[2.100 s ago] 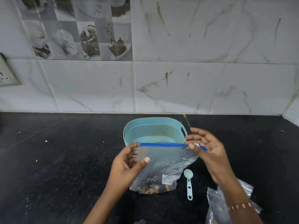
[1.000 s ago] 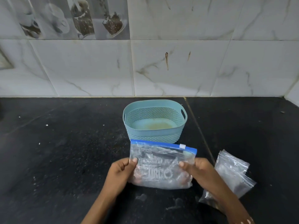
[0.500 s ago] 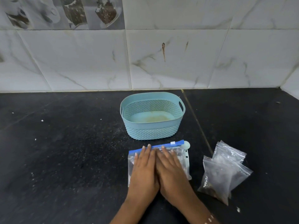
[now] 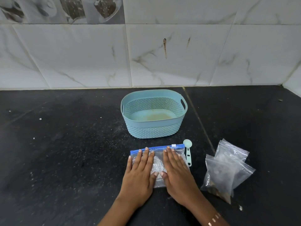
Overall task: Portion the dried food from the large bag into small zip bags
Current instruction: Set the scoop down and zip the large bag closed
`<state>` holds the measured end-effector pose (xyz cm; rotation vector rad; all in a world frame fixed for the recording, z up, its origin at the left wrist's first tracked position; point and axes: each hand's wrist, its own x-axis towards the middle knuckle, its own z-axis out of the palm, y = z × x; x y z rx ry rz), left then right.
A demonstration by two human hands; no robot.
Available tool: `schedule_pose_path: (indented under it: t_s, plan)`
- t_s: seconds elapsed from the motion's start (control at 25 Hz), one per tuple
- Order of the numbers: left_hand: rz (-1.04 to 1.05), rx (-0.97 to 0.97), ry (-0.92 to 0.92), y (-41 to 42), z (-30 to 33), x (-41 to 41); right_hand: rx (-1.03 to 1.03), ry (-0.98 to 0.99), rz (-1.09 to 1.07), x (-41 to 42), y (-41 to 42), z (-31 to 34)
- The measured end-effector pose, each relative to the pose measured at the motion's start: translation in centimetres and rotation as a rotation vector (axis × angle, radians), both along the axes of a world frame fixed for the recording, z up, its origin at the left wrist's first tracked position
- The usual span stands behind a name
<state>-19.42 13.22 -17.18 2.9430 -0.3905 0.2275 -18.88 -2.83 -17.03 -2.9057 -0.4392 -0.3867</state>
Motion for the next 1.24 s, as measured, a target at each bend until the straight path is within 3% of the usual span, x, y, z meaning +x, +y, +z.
schedule_pose_path:
  t_s: [0.36,0.44,0.56,0.76,0.84,1.04,1.24]
  plan:
    - [0.222,0.096,0.098,3.3,0.6,1.0,-0.057,-0.033,-0.109,0.1,-0.4,1.4]
    - [0.120,0.043,0.062,1.9,2.2,1.1,-0.059,-0.051,-0.054,0.4,0.7,1.9]
    - [-0.028,-0.124,0.162,-0.4,2.8,0.6,-0.066,0.041,0.063,0.3,2.0,1.3]
    - [-0.083,-0.060,0.189,0.2,1.2,0.6,-0.001,0.253,0.058,0.1,0.3,1.6]
    - [-0.106,-0.043,0.194,1.1,1.5,0.8,0.032,0.249,0.146,0.2,-0.9,2.4]
    - [-0.229,-0.052,0.261,2.4,2.3,1.3,0.073,0.531,0.280,0.6,-2.8,5.1]
    - [-0.277,-0.127,0.236,3.3,2.1,1.7,0.051,0.455,0.226,0.4,-2.2,5.4]
